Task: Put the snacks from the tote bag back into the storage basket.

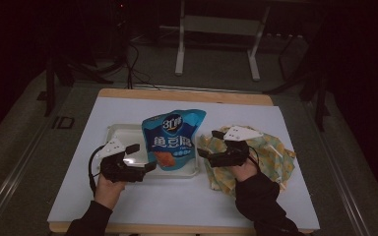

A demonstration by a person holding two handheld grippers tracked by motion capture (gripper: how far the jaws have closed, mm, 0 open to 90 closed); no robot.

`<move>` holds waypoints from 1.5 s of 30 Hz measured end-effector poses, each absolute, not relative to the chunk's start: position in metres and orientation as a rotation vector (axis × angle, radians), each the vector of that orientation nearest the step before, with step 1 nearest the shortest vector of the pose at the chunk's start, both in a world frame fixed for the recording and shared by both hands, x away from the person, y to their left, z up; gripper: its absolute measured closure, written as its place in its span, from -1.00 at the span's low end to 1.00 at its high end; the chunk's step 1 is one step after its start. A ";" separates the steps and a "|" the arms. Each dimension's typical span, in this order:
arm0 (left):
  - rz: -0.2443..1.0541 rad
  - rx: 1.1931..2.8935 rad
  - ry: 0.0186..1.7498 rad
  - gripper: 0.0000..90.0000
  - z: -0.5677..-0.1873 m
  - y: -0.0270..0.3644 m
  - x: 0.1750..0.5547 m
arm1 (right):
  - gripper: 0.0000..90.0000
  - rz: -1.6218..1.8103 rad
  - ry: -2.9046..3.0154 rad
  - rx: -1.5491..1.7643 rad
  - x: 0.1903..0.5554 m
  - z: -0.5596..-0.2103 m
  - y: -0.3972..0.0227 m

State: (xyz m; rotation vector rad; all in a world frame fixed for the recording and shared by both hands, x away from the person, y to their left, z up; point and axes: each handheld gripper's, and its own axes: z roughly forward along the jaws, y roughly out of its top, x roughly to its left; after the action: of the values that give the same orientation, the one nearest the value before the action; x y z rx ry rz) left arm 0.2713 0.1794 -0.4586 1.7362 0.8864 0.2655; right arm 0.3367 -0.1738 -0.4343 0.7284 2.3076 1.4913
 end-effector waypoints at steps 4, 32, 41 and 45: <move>0.249 1.742 0.873 -0.83 -0.463 0.174 0.261 | -0.67 1.472 2.301 0.710 0.330 -0.435 -0.182; 0.097 1.831 0.650 -0.81 -0.471 0.114 0.243 | -0.67 1.395 2.281 0.760 0.292 -0.453 -0.246; 0.054 1.839 0.600 -0.82 -0.475 0.094 0.253 | -0.64 1.361 2.250 0.799 0.281 -0.457 -0.265; 0.041 1.857 0.574 -0.82 -0.478 0.085 0.256 | -0.64 1.375 2.226 0.827 0.278 -0.458 -0.275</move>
State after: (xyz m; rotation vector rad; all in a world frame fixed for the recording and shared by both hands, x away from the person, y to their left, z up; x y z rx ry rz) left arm 0.2564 0.0846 -0.4777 1.8575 0.5739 0.0411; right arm 0.2776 -0.2751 -0.4583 0.8270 2.2255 1.3746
